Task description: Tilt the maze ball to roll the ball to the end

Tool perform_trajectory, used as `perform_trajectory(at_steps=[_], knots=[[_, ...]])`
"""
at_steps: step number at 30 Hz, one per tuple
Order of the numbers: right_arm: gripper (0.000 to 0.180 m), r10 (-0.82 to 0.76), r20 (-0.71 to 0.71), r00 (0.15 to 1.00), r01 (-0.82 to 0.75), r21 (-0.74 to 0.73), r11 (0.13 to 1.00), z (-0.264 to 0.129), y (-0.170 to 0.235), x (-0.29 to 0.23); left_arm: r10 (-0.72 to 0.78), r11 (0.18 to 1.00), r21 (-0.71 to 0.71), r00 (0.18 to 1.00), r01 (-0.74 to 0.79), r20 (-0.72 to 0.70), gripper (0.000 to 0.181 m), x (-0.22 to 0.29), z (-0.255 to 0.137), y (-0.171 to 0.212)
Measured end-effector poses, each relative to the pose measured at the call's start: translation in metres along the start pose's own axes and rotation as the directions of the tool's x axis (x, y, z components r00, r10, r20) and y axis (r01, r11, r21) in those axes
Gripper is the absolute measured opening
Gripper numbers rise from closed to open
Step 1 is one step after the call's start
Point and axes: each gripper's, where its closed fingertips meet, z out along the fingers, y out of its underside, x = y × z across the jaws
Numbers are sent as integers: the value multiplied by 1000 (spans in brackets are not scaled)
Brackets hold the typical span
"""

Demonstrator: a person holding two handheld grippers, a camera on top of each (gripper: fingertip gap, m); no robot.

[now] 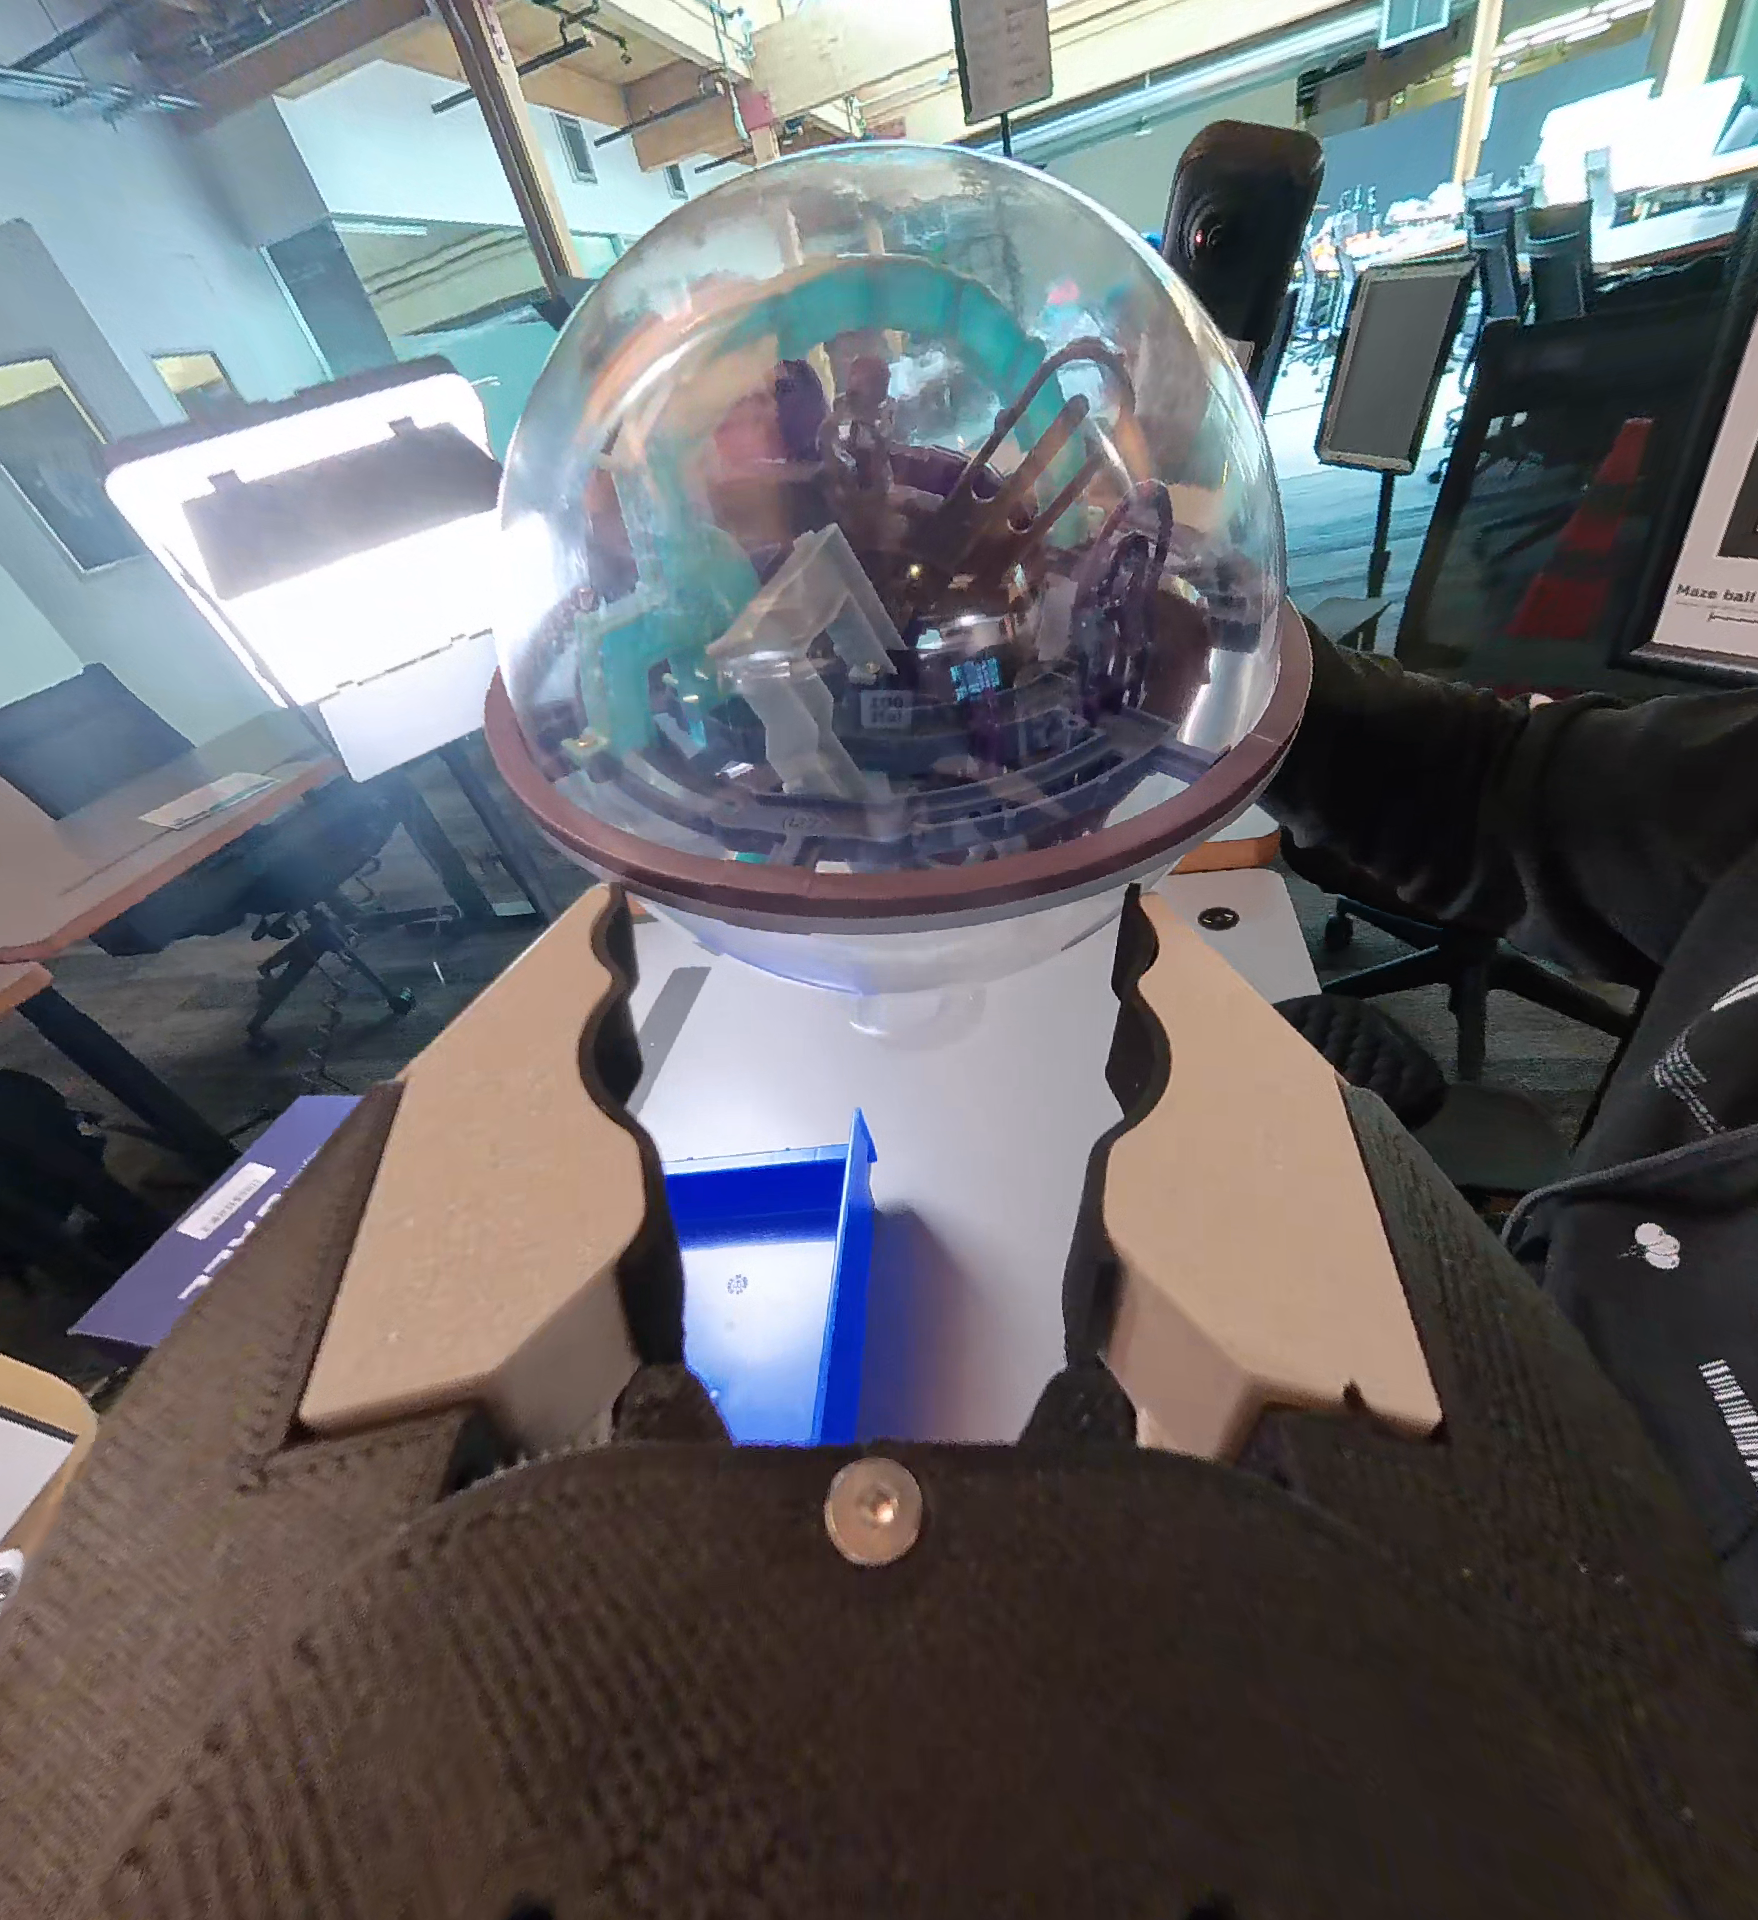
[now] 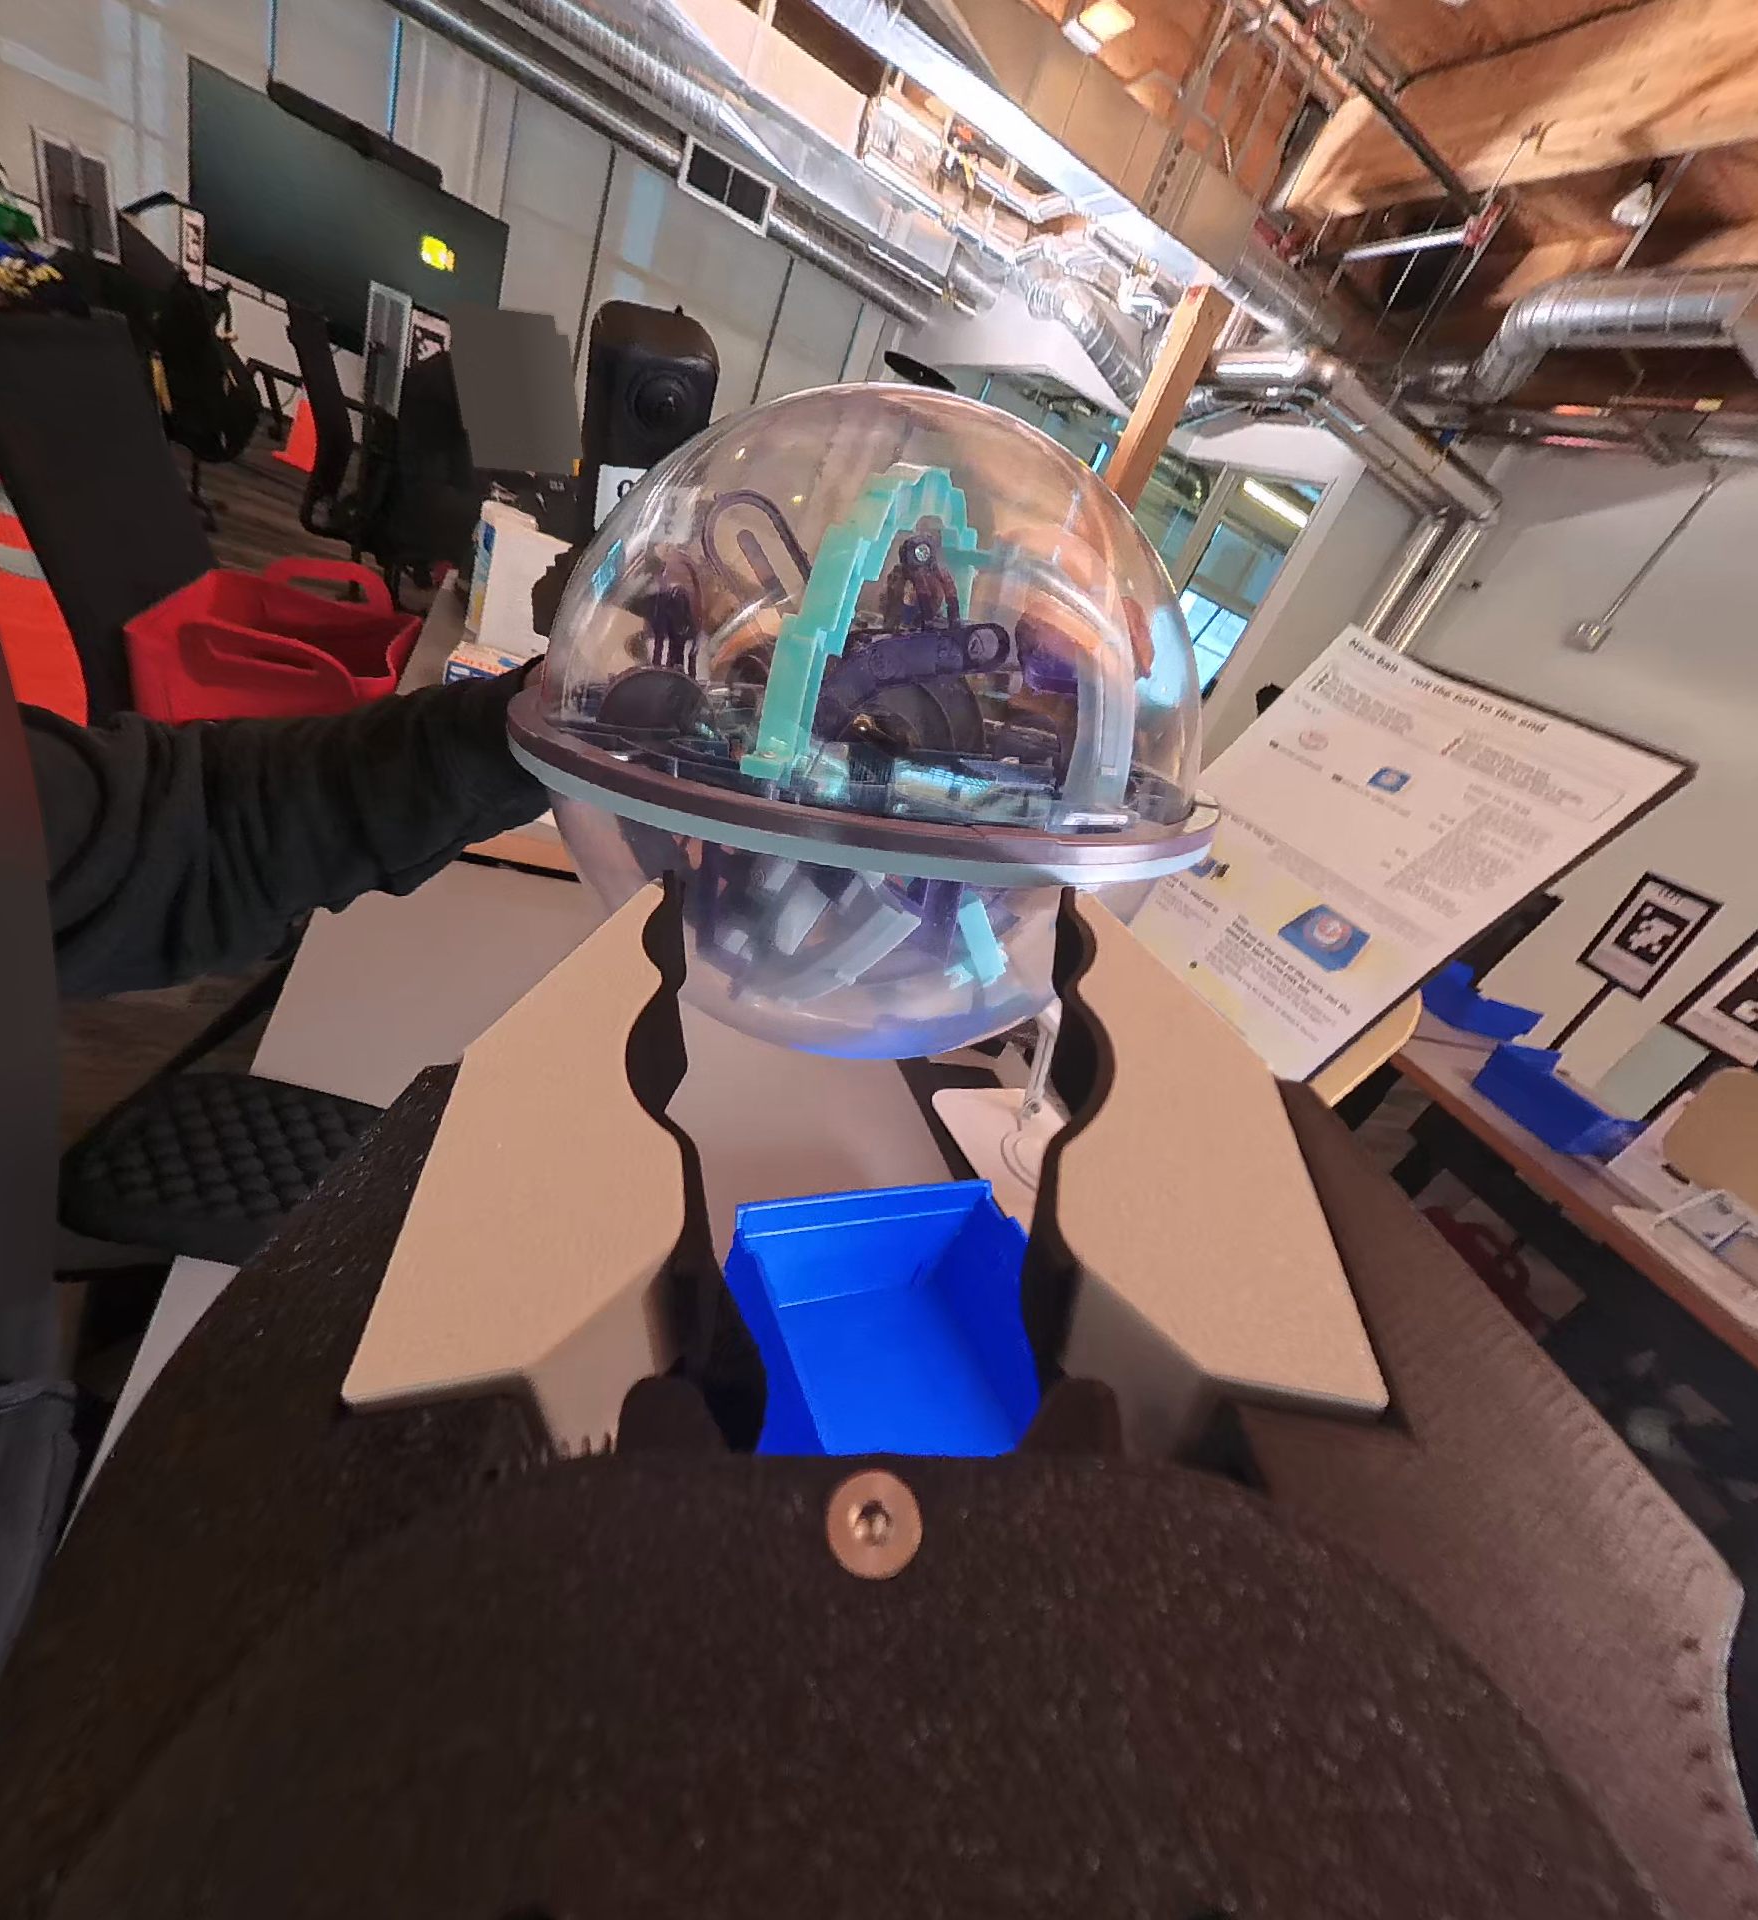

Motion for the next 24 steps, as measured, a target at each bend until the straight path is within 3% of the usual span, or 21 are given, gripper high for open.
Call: perform_trajectory(at_steps=[11,24], knots=[[70,-60,-20,998,61,33,998,-5,-15,-8,76,997,13,997,-76,-4,93,8,-1,-16],[70,-79,-26,997,80,48,996,-11,19,-20,98,995,1,995,-97,-5,93,17,5,20]])
